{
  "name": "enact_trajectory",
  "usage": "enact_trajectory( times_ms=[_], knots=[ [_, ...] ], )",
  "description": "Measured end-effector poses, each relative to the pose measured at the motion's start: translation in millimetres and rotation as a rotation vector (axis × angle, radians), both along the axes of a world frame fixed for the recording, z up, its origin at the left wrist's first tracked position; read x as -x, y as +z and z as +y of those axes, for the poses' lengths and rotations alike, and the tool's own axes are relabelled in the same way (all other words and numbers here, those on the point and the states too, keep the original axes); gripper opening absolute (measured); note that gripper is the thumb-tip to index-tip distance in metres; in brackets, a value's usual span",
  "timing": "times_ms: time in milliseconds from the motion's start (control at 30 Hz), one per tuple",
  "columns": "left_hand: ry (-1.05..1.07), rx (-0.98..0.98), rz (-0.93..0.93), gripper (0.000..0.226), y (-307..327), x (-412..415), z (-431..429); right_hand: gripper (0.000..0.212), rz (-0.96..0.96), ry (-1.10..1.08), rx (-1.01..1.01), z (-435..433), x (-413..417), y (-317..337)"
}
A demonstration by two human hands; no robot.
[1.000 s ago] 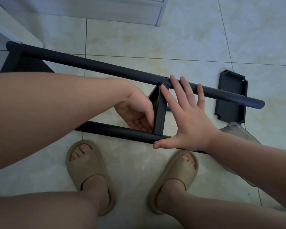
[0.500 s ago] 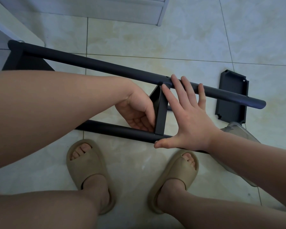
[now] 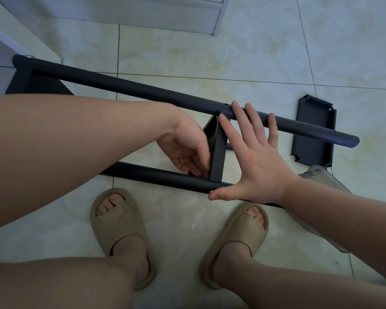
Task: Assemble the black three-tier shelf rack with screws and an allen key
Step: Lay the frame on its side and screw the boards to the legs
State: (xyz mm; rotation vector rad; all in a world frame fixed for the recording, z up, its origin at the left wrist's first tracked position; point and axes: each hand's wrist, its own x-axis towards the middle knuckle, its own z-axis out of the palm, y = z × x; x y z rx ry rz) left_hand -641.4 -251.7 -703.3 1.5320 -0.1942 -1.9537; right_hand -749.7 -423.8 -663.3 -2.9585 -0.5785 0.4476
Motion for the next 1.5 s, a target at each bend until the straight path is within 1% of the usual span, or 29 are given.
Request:
enact_trajectory(
  times_ms=[100, 200, 467, 700, 833, 967, 1167, 1333, 1500],
  knots=[
    [-0.031, 0.004, -0.043, 0.012, -2.7, 3.6, -1.5, 0.142, 0.002, 0.000, 0.004, -0.1, 0.0, -0.1],
    [-0.060, -0.007, -0.059, 0.015, -4.8, 5.0, -2.0, 0.142, 0.000, 0.000, 0.004, -0.1, 0.0, 0.0],
    [-0.021, 0.005, -0.010, 0.015, -4.1, 3.0, -0.9, 0.142, 0.000, 0.001, 0.002, -0.1, 0.2, -0.1],
    [-0.060, 0.001, -0.054, 0.011, -6.4, 6.9, -1.6, 0.142, -0.002, 0.000, -0.003, 0.2, 0.4, -1.0],
    [-0.046, -0.018, -0.044, 0.012, -5.0, 3.8, -1.4, 0.141, -0.008, -0.001, -0.008, -0.1, 0.4, -1.0],
    [-0.011, 0.003, -0.005, 0.014, -3.4, 2.3, -0.8, 0.141, -0.008, 0.001, -0.003, 0.0, -0.1, -1.3],
    [-0.047, 0.007, -0.033, 0.019, -6.0, 3.9, 0.2, 0.141, -0.005, 0.003, 0.002, 0.0, 0.5, -0.8],
    [-0.050, -0.018, -0.044, 0.018, -5.9, 2.1, 1.6, 0.141, -0.003, 0.002, 0.006, 0.4, 0.1, 0.0],
    [-0.032, -0.001, -0.026, 0.014, -4.7, 2.7, -0.7, 0.142, 0.004, 0.001, 0.007, 0.6, -0.1, 0.8]
  ],
)
